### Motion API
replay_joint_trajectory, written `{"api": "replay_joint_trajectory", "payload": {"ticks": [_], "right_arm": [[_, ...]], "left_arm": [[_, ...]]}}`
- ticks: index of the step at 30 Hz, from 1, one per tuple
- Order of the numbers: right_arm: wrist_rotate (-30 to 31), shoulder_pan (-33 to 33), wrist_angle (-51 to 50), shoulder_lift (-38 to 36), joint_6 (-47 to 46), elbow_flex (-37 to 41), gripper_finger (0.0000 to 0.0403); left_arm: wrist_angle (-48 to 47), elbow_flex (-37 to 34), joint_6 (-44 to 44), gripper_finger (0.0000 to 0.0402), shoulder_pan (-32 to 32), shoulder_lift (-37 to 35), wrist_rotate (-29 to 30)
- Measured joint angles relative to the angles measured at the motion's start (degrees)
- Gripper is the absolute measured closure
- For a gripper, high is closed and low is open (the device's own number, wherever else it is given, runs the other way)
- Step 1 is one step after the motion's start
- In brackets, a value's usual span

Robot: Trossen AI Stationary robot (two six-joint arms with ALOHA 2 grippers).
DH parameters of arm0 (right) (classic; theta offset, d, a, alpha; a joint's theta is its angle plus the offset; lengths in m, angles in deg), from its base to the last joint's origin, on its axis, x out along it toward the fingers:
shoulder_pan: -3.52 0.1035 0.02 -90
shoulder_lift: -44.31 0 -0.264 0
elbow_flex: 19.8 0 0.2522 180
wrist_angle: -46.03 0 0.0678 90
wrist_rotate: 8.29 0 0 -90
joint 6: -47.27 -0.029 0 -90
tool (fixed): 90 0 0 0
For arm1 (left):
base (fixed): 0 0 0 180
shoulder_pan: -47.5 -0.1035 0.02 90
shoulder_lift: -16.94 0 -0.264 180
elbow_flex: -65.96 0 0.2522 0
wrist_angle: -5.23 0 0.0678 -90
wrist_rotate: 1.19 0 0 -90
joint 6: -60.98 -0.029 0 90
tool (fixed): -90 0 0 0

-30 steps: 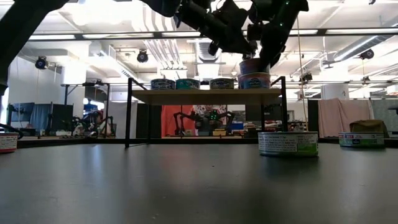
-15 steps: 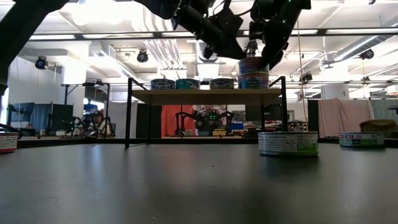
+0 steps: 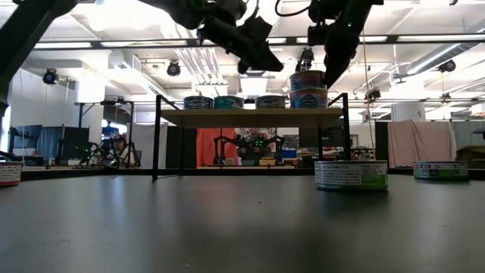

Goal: Stack canned seafood by type on shelf
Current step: Stack the blue-pink tuna can on top of the blue tuna can

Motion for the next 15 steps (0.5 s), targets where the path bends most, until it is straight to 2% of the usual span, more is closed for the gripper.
{"api": "replay_joint_trajectory", "payload": {"ticks": [3,9,15], "right_arm": [[0.4,0.0,-0.2,0.0,0.3,0.0,0.0007],[0.4,0.0,-0.3,0.0,0.2,0.0,0.0007],[0.3,0.0,-0.3,0.0,0.3,0.0,0.0007]], "left_arm": [[0.0,0.0,-0.7,0.0363,0.5,1.2,-2.0],[-0.7,0.0,-1.5,0.0363,1.6,3.1,-1.9],[-0.4,-0.1,-2.7,0.0363,1.4,3.3,6.0]]}}
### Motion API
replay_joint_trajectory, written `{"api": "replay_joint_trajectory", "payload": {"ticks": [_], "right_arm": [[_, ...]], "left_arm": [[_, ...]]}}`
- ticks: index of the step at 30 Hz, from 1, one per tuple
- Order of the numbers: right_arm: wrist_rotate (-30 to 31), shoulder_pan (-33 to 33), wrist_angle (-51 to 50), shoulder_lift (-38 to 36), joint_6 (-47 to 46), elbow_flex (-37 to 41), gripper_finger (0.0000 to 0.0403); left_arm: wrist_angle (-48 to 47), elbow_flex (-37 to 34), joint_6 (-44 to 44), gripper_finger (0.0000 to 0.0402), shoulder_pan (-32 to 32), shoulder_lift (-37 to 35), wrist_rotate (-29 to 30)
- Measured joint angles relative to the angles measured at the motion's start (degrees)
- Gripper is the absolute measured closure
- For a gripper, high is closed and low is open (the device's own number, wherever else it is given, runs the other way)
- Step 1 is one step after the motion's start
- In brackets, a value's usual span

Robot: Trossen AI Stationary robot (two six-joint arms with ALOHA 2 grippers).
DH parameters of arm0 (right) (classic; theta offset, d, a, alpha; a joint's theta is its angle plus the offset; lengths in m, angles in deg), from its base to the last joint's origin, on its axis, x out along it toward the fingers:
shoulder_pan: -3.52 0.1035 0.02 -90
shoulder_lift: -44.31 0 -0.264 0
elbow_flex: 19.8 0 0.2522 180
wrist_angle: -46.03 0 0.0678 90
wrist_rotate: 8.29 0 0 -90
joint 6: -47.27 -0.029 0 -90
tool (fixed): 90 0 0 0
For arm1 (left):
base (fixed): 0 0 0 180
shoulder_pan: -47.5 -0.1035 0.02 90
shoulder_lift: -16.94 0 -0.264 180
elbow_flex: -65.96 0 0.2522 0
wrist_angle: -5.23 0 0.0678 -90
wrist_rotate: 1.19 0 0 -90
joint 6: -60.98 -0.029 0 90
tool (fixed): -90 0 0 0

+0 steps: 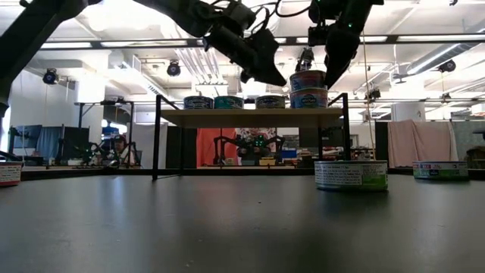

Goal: Stack canned seafood by type on shelf
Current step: Stack the blue-pink tuna can on top of the blue tuna can

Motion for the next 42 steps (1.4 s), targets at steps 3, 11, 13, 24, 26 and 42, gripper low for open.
{"api": "replay_joint_trajectory", "payload": {"ticks": [3,11,13,24,26,42], "right_arm": [[0.0,0.0,0.1,0.0,0.3,0.0,0.0007],[-0.1,0.0,0.3,0.0,0.4,0.0,0.0007],[0.0,0.0,0.2,0.0,0.4,0.0,0.0007],[6.2,0.0,-0.4,-0.5,5.3,0.0,0.0007],[7.3,0.0,0.0,-0.5,6.1,0.0,0.0007],[10.7,-0.1,1.3,-0.5,5.9,-0.7,0.0007]], "left_arm": [[1.9,-0.3,0.0,0.0363,-0.5,0.2,1.2],[1.9,-0.5,0.3,0.0363,0.7,2.4,0.8],[1.5,-0.5,0.9,0.0363,1.3,2.4,0.7],[-3.0,-0.5,3.4,0.0363,4.2,0.5,1.1],[-4.2,-0.5,3.5,0.0363,4.9,0.0,1.1],[-10.3,-0.5,3.1,0.0363,6.0,-3.0,1.6]]}}
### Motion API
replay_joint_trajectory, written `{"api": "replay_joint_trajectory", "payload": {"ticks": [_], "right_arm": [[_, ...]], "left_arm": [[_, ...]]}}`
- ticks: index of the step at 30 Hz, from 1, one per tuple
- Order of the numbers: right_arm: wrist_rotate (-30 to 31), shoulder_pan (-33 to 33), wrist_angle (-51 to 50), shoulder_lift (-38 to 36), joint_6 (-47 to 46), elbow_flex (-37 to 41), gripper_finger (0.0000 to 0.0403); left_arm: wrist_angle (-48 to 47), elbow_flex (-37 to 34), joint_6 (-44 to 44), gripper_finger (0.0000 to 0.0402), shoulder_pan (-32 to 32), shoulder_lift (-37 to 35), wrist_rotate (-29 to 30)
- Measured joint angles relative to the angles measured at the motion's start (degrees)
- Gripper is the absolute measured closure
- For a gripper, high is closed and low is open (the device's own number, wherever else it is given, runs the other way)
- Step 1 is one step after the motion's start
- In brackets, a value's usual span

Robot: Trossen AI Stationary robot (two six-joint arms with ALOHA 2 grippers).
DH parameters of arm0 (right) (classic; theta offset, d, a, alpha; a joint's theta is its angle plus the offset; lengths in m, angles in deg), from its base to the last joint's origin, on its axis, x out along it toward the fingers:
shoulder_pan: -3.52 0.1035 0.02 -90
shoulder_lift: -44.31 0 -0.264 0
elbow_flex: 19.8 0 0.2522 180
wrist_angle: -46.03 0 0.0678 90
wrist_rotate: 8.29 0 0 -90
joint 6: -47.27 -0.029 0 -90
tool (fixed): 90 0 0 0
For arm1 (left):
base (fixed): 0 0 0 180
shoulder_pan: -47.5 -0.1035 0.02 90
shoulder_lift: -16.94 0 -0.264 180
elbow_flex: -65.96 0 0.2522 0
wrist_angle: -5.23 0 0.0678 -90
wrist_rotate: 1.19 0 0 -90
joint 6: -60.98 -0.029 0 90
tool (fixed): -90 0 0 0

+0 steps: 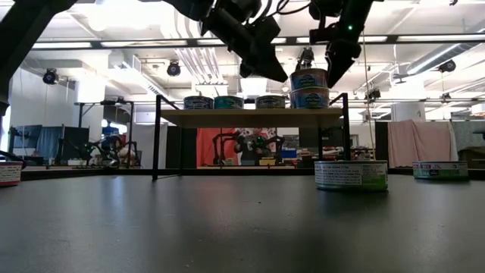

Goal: Stack canned seafood by type on shelf
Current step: Stack the blue-pink tuna can on top of the blue tuna can

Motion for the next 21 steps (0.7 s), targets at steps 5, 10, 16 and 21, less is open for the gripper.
{"api": "replay_joint_trajectory", "payload": {"ticks": [5,10,16,21], "right_arm": [[-3.9,0.0,-0.1,0.0,-2.5,-1.1,0.0007],[-7.7,0.0,-1.2,0.3,-3.1,-1.1,0.0007],[-8.2,0.1,-2.7,0.9,-3.1,-1.1,0.0007],[-7.2,0.1,-2.7,0.9,-4.8,-1.0,0.0007]], "left_arm": [[2.2,0.0,-0.7,0.0363,-0.4,0.7,8.0],[2.3,0.0,0.2,0.0363,-0.5,1.7,7.3],[2.6,0.0,0.5,0.0363,0.6,1.9,6.6],[2.4,0.0,0.5,0.0363,1.5,1.9,6.6]]}}
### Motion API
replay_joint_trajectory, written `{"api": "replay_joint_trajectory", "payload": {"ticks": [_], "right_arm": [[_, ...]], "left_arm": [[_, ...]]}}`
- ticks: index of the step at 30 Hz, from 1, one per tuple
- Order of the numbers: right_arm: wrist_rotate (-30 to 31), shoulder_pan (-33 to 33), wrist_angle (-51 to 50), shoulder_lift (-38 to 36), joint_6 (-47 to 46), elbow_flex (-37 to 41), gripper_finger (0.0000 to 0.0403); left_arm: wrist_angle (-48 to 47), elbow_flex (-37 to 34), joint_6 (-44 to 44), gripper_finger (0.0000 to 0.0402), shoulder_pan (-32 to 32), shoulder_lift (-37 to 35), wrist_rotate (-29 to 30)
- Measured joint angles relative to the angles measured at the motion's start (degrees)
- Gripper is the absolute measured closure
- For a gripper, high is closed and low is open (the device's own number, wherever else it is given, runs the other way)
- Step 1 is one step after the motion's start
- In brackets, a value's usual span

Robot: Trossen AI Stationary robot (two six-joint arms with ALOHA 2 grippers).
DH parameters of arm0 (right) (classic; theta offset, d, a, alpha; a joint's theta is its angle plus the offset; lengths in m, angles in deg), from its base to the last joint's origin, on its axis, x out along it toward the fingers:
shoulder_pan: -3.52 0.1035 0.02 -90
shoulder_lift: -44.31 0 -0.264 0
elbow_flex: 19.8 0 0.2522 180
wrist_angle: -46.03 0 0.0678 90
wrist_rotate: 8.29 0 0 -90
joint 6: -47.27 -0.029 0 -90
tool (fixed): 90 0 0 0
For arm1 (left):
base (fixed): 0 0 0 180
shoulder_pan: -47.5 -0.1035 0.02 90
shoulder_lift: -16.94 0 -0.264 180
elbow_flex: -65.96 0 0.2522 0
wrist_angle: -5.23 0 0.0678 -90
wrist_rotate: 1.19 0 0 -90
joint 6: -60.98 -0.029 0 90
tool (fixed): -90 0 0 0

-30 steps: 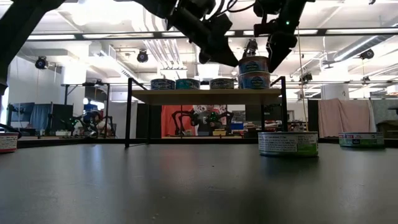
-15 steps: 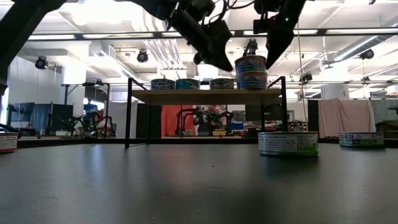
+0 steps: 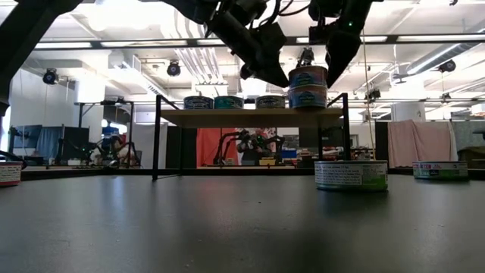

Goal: Stack canned seafood by type on shelf
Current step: Stack the blue-pink tuna can on top of the blue tuna can

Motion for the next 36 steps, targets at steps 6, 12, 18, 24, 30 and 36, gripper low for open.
{"api": "replay_joint_trajectory", "payload": {"ticks": [6,12,18,24,30,36], "right_arm": [[8.8,0.0,1.3,0.0,-1.8,-0.3,0.0007],[10.1,0.0,0.5,-0.1,-1.4,-2.4,0.0007],[8.8,-0.1,-3.9,-0.1,-4.2,-11.2,0.0012],[-19.1,-0.9,-2.2,-0.2,-13.2,-15.6,0.0047],[-21.4,-0.9,-0.7,0.0,-17.5,-11.3,0.0181],[-21.5,-0.8,1.5,0.0,-18.9,-6.5,0.0341]], "left_arm": [[-0.4,0.0,0.2,0.0363,0.4,0.0,-0.3],[-0.9,0.0,0.2,0.0363,0.4,-0.1,0.1],[-4.8,0.0,-1.1,0.0363,0.3,-2.2,3.6],[-8.5,-0.1,-2.4,0.0363,0.2,-4.6,5.9],[-10.1,-0.1,-3.4,0.0363,0.5,-7.5,4.6],[-11.0,-0.1,-3.5,0.0363,0.5,-10.1,4.5]]}}
